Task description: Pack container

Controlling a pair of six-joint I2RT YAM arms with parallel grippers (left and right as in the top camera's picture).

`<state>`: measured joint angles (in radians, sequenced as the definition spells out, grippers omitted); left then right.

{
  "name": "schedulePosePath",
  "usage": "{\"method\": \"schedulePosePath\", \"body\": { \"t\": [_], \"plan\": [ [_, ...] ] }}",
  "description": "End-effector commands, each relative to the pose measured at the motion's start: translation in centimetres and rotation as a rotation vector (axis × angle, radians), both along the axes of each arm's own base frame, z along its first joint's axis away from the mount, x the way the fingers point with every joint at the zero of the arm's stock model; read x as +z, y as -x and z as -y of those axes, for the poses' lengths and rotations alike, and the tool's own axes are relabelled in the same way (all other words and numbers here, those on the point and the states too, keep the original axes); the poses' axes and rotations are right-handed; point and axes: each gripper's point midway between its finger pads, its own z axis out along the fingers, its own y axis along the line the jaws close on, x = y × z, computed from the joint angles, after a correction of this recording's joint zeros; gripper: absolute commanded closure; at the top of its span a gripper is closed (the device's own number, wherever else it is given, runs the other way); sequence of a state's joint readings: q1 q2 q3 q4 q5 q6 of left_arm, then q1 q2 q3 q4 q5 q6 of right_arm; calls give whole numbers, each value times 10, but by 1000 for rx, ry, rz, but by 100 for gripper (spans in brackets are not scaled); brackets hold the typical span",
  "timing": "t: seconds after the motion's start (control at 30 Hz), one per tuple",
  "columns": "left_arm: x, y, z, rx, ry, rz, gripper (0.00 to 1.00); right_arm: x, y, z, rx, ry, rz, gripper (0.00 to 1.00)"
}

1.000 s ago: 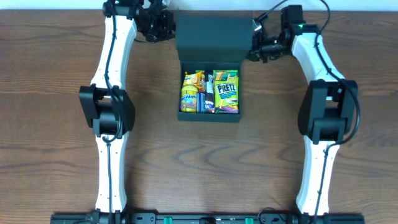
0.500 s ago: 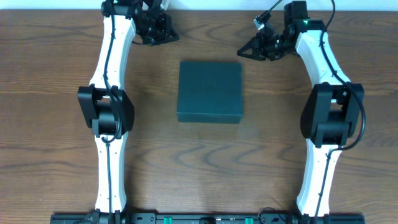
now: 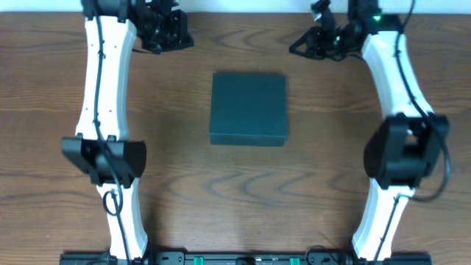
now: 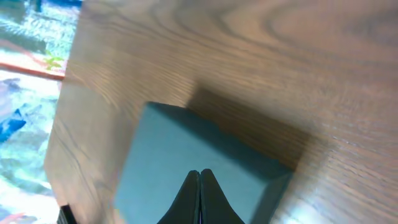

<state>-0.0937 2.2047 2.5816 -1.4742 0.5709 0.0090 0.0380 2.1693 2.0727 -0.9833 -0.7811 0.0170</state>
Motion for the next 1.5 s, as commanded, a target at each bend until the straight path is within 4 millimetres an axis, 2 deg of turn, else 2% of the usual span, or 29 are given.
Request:
{"method": "schedulePosePath", "body": {
  "t": [0.0,0.07,0.17,0.3,0.43,0.5,0.6,0.67,0.73,0.77,0.8,0.83,0.87,0.9,0.93,0.97,1.1,1.47],
  "plan": [
    [27,20,-4,-42,-37,62,94,58,24,-12,66,39,150,98],
    [43,41,-5,-71,-60,80,94,84,43,-13,69,70,184,99],
    [69,67,-9,-69,-73,113,94,107,70,-10,53,130,193,98],
    [98,99,-13,-74,-73,161,94,122,109,-12,113,153,181,98],
    [129,128,-15,-73,-68,249,94,129,151,-7,182,185,146,98],
    [139,143,-17,-74,-70,278,94,134,164,-6,195,188,141,98],
    [140,170,-25,-61,-103,278,94,150,183,-3,195,192,178,98],
    [131,198,-30,-67,-121,252,94,168,203,0,201,204,243,99],
    [123,216,-32,-68,-122,259,94,178,216,5,185,230,291,98],
    [121,223,-33,-67,-121,269,94,183,220,8,174,245,311,88],
    [119,229,-34,-67,-120,279,94,188,224,10,168,252,330,57],
    [118,234,-34,-66,-120,285,94,191,226,11,165,253,345,1],
    [117,238,-35,-66,-120,290,94,194,227,12,158,261,360,1],
    [117,243,-36,-64,-122,294,83,196,230,13,154,265,372,1],
    [116,247,-36,-64,-122,292,33,198,232,13,153,265,379,1],
    [116,251,-37,-64,-123,290,5,200,233,13,152,265,383,1],
    [115,257,-37,-65,-123,278,5,200,233,13,152,265,383,1],
    [114,256,-37,-65,-123,274,5,200,233,13,152,265,383,1]
  ]
}}
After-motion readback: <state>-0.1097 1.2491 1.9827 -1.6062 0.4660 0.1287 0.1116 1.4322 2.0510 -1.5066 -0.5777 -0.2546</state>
